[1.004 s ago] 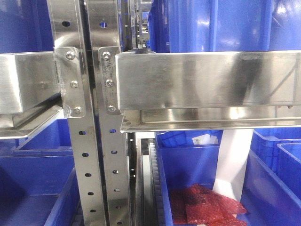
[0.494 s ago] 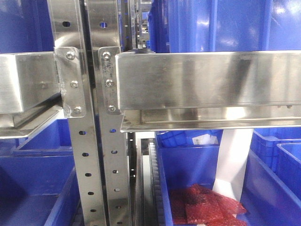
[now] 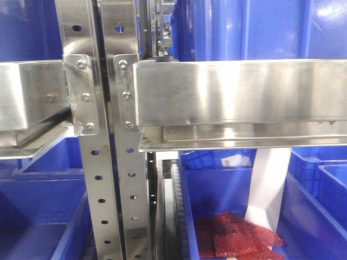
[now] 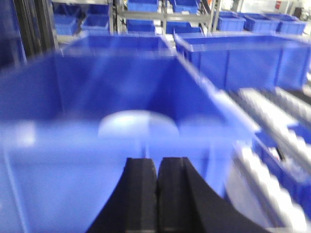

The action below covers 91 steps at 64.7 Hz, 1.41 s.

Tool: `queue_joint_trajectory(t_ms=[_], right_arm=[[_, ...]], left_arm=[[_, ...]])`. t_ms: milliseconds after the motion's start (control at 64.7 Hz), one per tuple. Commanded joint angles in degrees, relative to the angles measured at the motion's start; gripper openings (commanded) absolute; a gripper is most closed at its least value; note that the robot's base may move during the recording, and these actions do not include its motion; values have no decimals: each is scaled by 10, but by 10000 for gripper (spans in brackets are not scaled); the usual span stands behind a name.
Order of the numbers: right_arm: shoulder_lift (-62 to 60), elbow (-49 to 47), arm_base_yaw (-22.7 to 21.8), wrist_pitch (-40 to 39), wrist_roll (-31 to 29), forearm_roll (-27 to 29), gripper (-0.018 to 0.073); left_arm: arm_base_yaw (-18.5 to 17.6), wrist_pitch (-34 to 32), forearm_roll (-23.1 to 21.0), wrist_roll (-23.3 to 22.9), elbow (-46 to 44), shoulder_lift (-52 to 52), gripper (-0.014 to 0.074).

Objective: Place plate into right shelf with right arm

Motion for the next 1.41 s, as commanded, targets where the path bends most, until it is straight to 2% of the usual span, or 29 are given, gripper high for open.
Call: queue_joint_trajectory(t_ms=[0,154,293,726,834,896,1050,1128,1390], right_arm=[[-59,50,0,-55,-5,-6,50],[-179,140,0,-80,-5,2,50],[-237,176,0,-78,-5,2,50],[-251,191,0,-74,-5,-7,50],[-251,212,0,-94,-10,-5,50],[-251,232,0,-107,-39,14,50],[-251,295,-1,-133,-177,150,50],[-251,326,-3,-155,-221,194,50],[-313,425,-77,-228,-222,219,50]], left_arm=[[1,-51,-1,-1,4,-4,-47],[1,-51,-1,-1,4,-4,-47],[1,-51,-1,-1,4,-4,-47],[1,-51,-1,-1,4,-4,-47],[1,-51,-1,-1,4,-4,-47],[1,-51,-1,-1,4,-4,-47],[1,-51,-1,-1,4,-4,-47],[1,-51,-1,-1,4,-4,-47],[1,-51,-1,-1,4,-4,-47]])
